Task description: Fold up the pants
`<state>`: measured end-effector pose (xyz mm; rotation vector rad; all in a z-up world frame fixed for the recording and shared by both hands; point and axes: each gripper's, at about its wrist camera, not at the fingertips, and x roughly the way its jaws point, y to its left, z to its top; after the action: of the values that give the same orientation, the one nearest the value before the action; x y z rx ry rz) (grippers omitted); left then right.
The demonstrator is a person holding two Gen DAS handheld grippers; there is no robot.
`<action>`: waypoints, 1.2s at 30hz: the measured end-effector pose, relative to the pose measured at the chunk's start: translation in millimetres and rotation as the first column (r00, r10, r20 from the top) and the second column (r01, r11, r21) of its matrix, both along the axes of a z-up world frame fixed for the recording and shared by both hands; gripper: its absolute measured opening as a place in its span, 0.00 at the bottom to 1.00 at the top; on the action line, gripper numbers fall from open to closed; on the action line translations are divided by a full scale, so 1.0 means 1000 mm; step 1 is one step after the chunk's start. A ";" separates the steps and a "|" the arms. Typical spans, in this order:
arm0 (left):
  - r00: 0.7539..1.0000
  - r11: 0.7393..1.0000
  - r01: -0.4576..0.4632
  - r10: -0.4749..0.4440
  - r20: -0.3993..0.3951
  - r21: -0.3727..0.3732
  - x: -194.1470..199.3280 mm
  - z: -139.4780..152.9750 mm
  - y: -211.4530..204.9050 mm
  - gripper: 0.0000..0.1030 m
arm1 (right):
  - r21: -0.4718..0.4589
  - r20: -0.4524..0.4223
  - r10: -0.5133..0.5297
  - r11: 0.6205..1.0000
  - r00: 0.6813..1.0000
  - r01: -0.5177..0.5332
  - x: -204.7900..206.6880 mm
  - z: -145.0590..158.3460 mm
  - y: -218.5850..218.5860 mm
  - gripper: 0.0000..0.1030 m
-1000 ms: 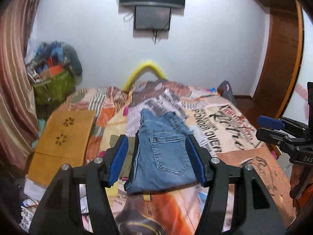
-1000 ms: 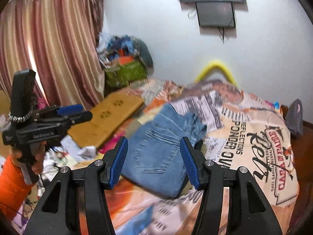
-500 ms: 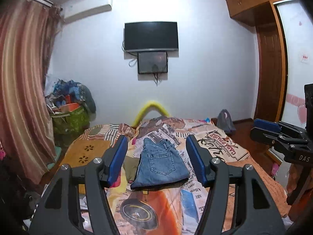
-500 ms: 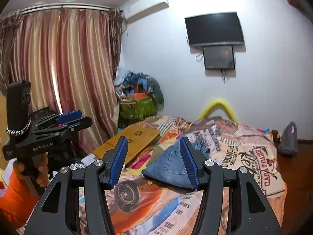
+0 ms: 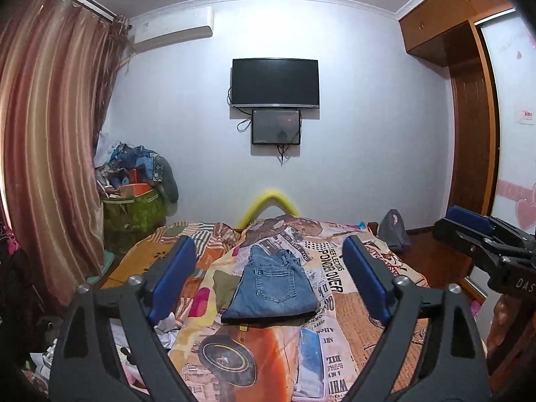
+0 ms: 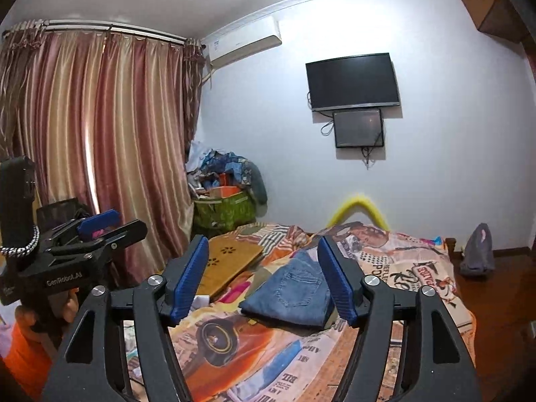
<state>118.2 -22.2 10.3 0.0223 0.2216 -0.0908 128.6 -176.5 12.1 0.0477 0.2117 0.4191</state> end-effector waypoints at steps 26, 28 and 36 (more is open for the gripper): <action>0.999 0.999 0.032 -0.032 0.026 -0.015 0.004 -0.016 -0.002 0.99 | 0.001 0.058 -0.136 0.991 0.989 0.137 -0.014 -0.004 -0.002 1.00; 0.999 0.999 0.033 -0.032 0.025 -0.018 0.005 -0.016 -0.002 0.99 | 0.001 0.059 -0.138 0.990 0.989 0.138 -0.015 -0.003 -0.002 1.00; 0.999 0.999 0.036 -0.036 0.021 -0.027 0.007 -0.018 0.001 0.99 | 0.002 0.056 -0.144 0.990 0.988 0.144 -0.016 -0.001 -0.002 1.00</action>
<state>125.3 -21.5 -7.9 0.0002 0.1998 -0.1292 112.6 -178.0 10.8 0.0489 0.1525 0.2758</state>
